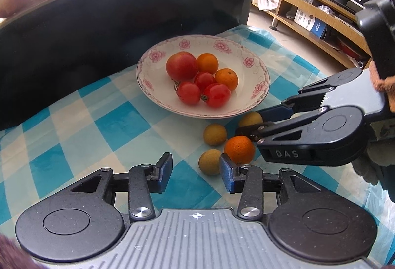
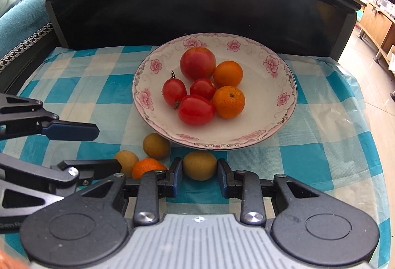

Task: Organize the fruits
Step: 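Move both grippers back to the small brown fruits on the cloth, then grasp a small brown fruit with the left gripper while the right grasps another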

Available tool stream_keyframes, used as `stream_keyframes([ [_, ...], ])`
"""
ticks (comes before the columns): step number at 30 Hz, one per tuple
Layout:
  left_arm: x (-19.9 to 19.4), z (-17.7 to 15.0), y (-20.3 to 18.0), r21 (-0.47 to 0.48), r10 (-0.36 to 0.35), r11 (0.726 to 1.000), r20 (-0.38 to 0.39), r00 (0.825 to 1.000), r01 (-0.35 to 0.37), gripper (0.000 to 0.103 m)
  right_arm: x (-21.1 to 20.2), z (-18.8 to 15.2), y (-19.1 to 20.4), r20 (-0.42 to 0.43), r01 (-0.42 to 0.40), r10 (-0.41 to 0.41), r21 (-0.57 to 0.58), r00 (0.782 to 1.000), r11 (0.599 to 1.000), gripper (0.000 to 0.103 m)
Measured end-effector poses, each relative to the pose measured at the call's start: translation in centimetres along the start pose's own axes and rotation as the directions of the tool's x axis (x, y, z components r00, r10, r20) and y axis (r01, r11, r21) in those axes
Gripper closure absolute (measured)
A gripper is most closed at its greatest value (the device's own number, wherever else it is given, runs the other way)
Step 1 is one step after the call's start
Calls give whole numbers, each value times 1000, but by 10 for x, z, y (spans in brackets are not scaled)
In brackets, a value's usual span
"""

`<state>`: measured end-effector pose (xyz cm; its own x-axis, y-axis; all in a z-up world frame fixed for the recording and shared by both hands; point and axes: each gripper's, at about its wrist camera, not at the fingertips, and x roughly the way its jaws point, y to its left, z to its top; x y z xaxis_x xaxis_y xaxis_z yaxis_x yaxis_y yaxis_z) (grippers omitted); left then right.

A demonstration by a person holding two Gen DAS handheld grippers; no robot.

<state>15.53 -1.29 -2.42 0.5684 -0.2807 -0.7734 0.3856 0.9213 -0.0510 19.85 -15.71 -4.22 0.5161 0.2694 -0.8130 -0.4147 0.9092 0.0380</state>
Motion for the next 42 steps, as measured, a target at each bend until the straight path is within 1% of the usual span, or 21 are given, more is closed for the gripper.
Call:
stream_keyframes([
  [3, 4, -2, 1, 0, -2, 1000, -10, 1000, 2, 52, -3, -3, 1, -6, 10, -10, -12, 1000, 1000, 70],
  [10, 14, -6, -4, 49, -14, 999, -28, 1000, 16, 52, -14, -14, -7, -5, -13, 13, 11, 1000, 1000, 70],
  [11, 16, -6, -6, 53, -16, 998, -31, 999, 17, 54, -15, -15, -8, -5, -15, 15, 13, 1000, 1000, 70],
  [17, 26, 1, -13, 67, 0, 998, -12, 1000, 1, 54, -20, -19, -11, 2, -34, 34, 21, 999, 999, 70],
  [20, 27, 2, -18, 75, 16, 997, -6, 1000, -15, 55, -20, -22, -13, 3, -31, 31, 24, 1000, 999, 70],
  [21, 27, 1, -19, 78, 17, 997, -5, 1000, -16, 58, -20, -22, -15, 2, -31, 31, 27, 1000, 999, 70],
  [29, 21, -4, -25, 66, 28, 997, -10, 1000, -27, 70, -24, -24, -14, 3, -17, 17, 16, 1000, 1000, 70],
  [32, 18, -6, -27, 71, 31, 997, -15, 999, -30, 71, -27, -25, -11, 0, -16, 16, 8, 1000, 1000, 70],
  [36, 11, -13, -27, 59, 16, 998, -24, 1000, -14, 71, -35, -31, -6, -5, -14, 14, -4, 1000, 1000, 70],
  [40, 1, -24, -32, 68, 3, 998, -31, 1000, 0, 71, -44, -44, 1, -8, -8, 7, -19, 1000, 1000, 70],
  [42, -3, -31, -36, 84, 11, 996, -23, 1000, -9, 71, -47, -52, 7, -14, -1, 1, -38, 1000, 999, 70],
])
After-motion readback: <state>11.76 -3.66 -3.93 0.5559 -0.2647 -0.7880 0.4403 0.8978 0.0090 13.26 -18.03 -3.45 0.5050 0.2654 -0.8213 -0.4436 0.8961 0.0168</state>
